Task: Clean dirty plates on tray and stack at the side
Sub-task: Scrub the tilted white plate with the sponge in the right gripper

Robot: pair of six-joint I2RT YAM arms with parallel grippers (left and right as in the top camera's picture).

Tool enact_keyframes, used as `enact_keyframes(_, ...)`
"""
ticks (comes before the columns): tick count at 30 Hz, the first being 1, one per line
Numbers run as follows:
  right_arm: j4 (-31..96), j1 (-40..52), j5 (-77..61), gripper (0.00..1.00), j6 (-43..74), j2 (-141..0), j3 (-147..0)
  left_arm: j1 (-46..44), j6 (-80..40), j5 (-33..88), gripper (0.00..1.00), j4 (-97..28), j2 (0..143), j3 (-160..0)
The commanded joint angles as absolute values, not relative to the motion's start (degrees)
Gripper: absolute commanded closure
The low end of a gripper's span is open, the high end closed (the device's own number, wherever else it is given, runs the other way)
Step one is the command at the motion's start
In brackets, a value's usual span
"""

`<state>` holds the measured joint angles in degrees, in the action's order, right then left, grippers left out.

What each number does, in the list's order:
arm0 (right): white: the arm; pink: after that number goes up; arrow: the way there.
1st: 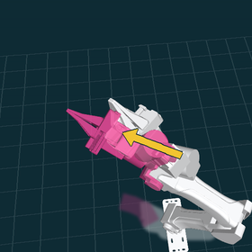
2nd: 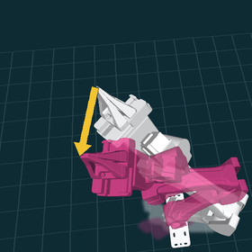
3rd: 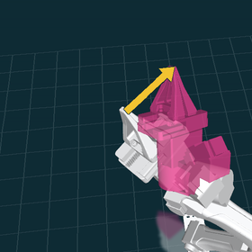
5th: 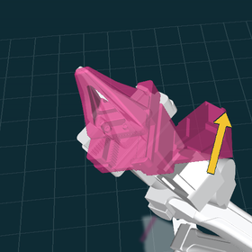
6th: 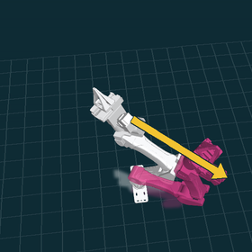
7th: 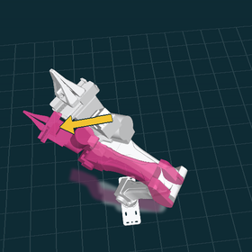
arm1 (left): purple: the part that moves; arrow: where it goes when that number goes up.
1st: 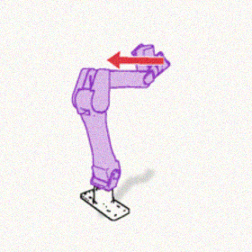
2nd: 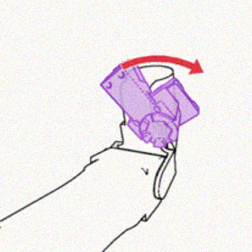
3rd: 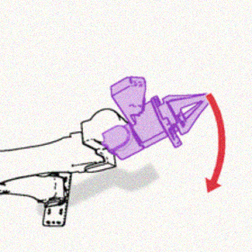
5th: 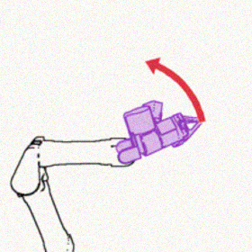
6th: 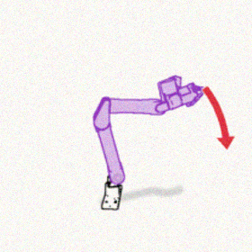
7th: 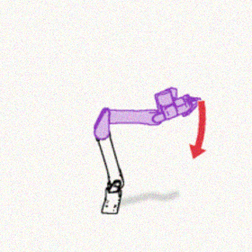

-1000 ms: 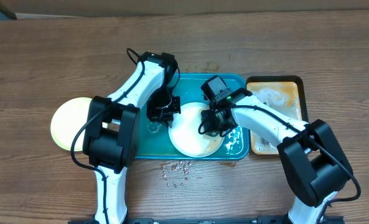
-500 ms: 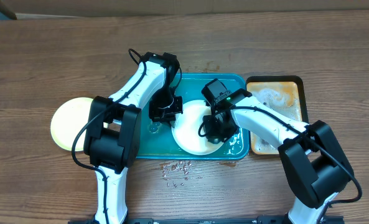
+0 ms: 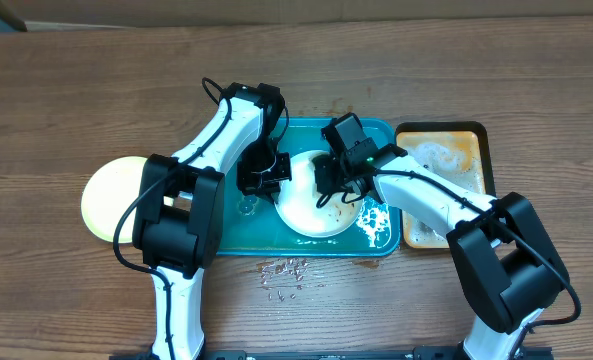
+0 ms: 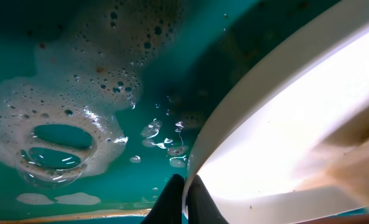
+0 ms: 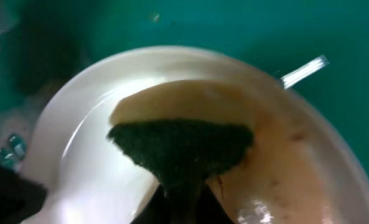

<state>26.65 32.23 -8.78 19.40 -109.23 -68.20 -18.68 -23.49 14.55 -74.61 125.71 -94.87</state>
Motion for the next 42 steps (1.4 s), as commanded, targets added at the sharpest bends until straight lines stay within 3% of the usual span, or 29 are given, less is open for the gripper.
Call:
enact_keyframes(1, 29.26, 32.12, -18.31, 0.94, 13.02, -109.51, -68.01, -18.79, -23.81, 14.48, 0.96, -74.78, 126.21, -94.98)
enact_keyframes(11, 45.39, 30.26, -3.11, 0.96, 15.35, -109.51, -67.99, -18.79, -23.81, 14.48, 0.96, -75.0, 126.21, -94.98)
enact_keyframes(15, 41.45, 29.1, 6.46, 0.96, 18.41, -109.49, -67.99, -18.79, -23.81, 14.48, 0.96, -75.05, 126.21, -94.98)
enact_keyframes(22, 27.44, 28.64, 2.66, 0.81, 18.24, -109.49, -68.01, -18.79, -23.81, 14.48, 0.96, -75.16, 126.21, -94.98)
enact_keyframes(25, 24.82, 28.64, -1.87, 0.79, 18.22, -109.49, -67.99, -18.79, -23.81, 14.48, 0.96, -75.16, 126.21, -94.98)
enact_keyframes(33, 34.74, 28.8, -17.96, 0.83, 14.52, -109.51, -67.99, -18.79, -23.81, 14.46, 0.96, -75.16, 126.21, -94.98)
enact_keyframes(37, 44.42, 28.86, -15.57, 0.83, 14.5, -109.51, -67.92, -18.79, -23.81, 14.46, 0.95, -75.13, 126.21, -94.98)
enact_keyframes(39, 47.31, 28.86, -9.96, 0.94, 14.59, -109.51, -67.92, -18.79, -23.81, 14.48, 0.96, -75.11, 126.21, -94.98)
enact_keyframes(42, 46.41, 28.71, -0.49, 0.96, 16.58, -109.51, -67.92, -18.79, -23.81, 14.48, 0.96, -75.13, 126.21, -94.98)
